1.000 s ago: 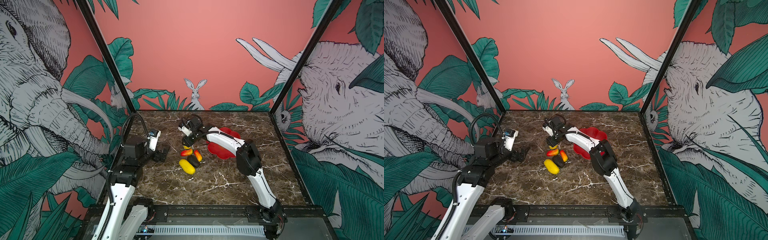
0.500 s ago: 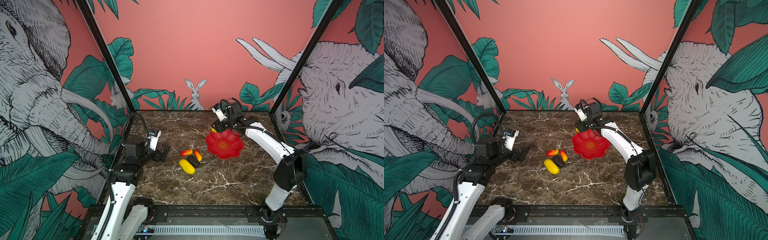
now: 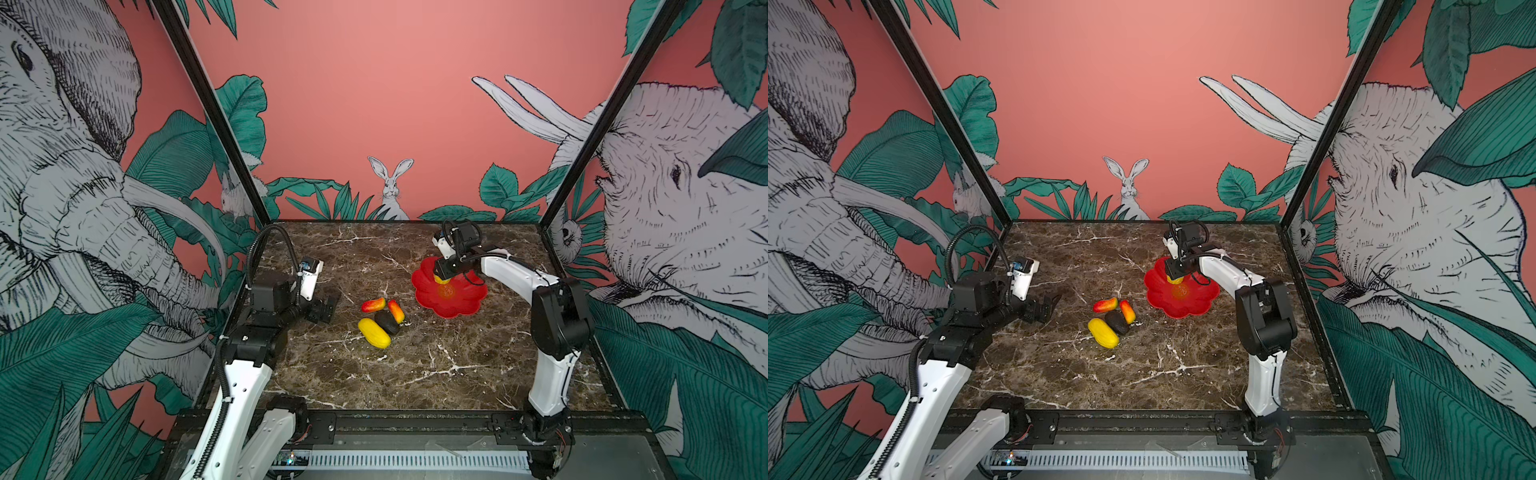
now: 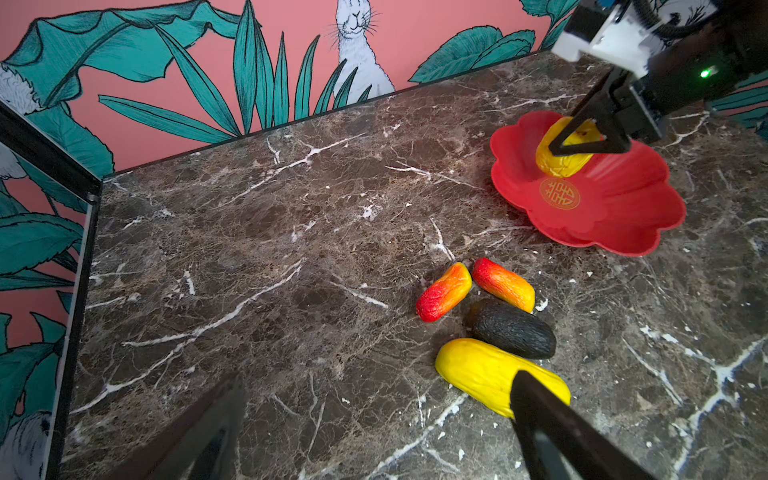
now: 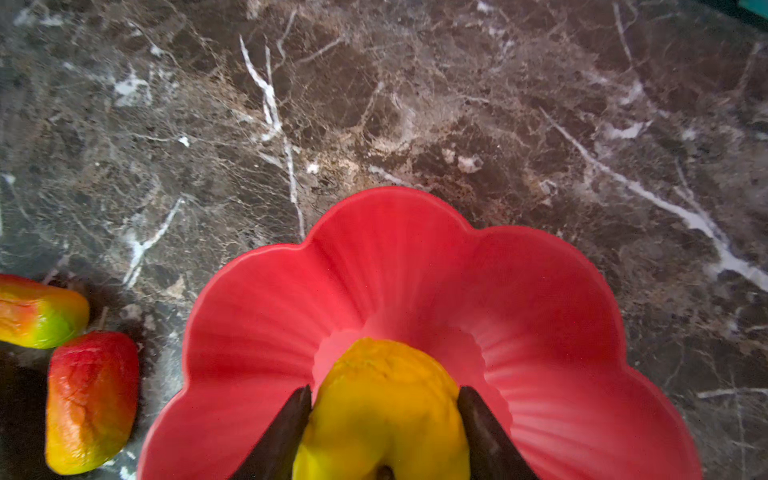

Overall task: Place and organize the fake fruits in the fruit bowl
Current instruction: 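Carry the yellow pear with the right gripper into the red bowl, then open the right gripper to release the pear and move back toward the fruits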

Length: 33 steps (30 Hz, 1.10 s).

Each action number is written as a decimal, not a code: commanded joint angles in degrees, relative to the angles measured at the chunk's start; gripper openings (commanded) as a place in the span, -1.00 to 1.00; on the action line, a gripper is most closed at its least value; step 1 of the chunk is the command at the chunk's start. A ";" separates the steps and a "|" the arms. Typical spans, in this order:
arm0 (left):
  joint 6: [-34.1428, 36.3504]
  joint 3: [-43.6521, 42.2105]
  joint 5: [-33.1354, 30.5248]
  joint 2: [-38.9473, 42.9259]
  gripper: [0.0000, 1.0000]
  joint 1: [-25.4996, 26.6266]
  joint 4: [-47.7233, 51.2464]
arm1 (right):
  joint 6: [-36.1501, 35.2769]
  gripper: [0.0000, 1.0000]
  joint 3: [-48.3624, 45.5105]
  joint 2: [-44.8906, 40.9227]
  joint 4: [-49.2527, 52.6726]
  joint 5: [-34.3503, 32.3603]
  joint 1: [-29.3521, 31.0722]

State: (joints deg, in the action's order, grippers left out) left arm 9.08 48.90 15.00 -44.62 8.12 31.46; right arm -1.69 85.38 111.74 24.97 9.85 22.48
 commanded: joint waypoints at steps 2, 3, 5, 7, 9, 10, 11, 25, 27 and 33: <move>0.42 -0.11 -0.15 0.50 0.99 -0.08 0.60 | 0.27 -0.87 -0.20 2.07 -3.99 -1.14 -0.42; 0.41 -0.11 -0.22 0.50 0.99 -0.11 0.59 | 0.33 -0.87 -0.35 2.38 -4.21 -1.44 -0.42; 0.46 -0.13 -0.24 0.42 0.99 -0.10 0.54 | 0.63 -0.87 -0.78 2.86 -4.65 -1.29 -0.44; 0.46 -0.06 -0.15 0.41 0.99 -0.03 0.59 | 0.90 -0.86 -1.34 2.91 -5.24 -1.23 -0.49; 0.50 -0.09 -0.19 0.49 0.99 -0.06 0.56 | 1.15 -0.83 -1.94 2.80 -5.69 -1.28 -0.39; 0.50 -0.11 -0.15 0.50 0.99 -0.04 0.57 | 1.17 -0.76 -2.28 2.78 -5.90 -1.36 -0.42; 0.54 0.04 -0.15 0.59 0.99 -0.09 0.62 | 1.10 -0.63 -2.40 2.77 -5.90 -1.43 -0.49; 0.76 0.12 -0.59 1.24 0.99 -0.14 0.30 | -1.68 0.98 -0.04 -2.88 -0.77 -3.23 -0.23; 0.76 0.16 -0.50 1.19 0.99 -0.09 0.39 | -2.47 0.99 0.48 -5.04 0.87 -3.90 0.22; 0.85 0.05 -0.24 1.55 0.99 -0.14 0.35 | -6.30 0.98 -0.42 -12.46 3.14 -5.89 3.99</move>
State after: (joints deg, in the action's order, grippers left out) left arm 9.08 48.90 14.35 -44.07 8.12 31.46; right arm -5.10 83.85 103.22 26.28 5.19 24.18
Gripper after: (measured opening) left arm 0.996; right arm 0.992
